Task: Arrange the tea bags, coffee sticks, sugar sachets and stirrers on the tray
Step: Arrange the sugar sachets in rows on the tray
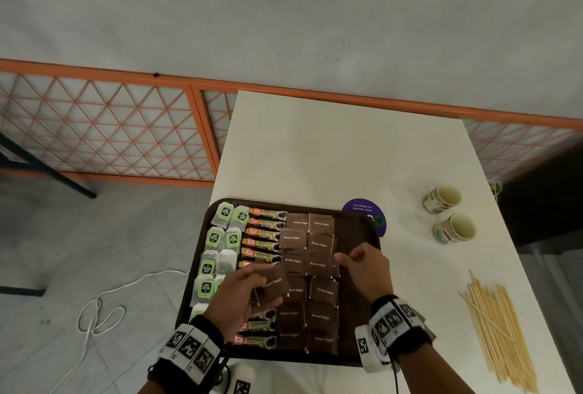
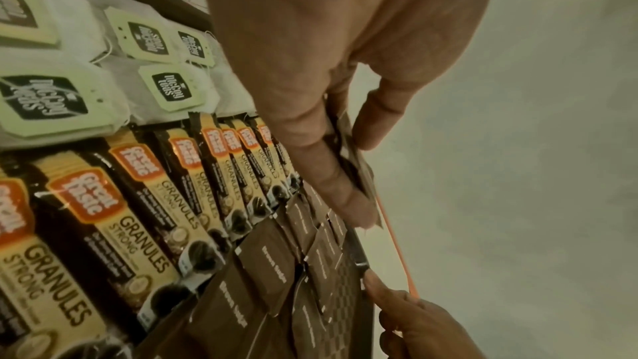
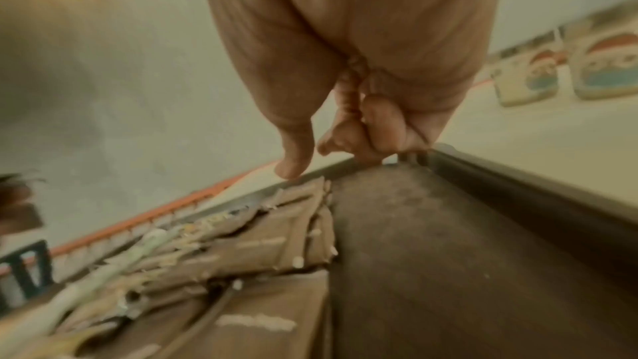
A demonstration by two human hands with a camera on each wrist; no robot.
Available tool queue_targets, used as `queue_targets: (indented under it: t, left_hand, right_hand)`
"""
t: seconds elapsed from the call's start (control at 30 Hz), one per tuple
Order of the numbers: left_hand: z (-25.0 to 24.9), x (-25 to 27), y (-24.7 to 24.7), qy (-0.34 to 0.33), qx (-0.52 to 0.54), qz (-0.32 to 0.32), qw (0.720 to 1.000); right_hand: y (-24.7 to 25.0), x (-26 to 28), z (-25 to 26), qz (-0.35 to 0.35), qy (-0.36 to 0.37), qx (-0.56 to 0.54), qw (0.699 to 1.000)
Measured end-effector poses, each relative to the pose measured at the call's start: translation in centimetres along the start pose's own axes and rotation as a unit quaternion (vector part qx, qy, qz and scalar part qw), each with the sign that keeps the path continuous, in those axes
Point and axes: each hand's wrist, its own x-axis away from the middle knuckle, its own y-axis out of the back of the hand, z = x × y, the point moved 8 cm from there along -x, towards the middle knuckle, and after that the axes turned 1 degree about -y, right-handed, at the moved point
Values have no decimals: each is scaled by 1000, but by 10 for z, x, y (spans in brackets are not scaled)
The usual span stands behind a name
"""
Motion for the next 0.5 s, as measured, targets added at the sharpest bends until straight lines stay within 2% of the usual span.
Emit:
queue_targets:
  t: [0.07,0.17,0.23,0.33,0.5]
  left_hand:
    - [1,1,-4,0,-9,22,1000]
    - [3,2,-11,-15,-56,22,998]
    - [5,4,-15,-33,-117,6,993]
    - [16,8,-16,-24,-158,0,987]
    - [38,17,-7,58,-128,51,989]
  right_hand:
    - [4,16,14,16,43,-8,999]
    - [-17,53,41,148,111,-27,982]
    - [-37,74,50,205,142,-16,968]
    - [-51,86,34,221,123,-49,966]
    - [-56,101,9,288,67,-128,947]
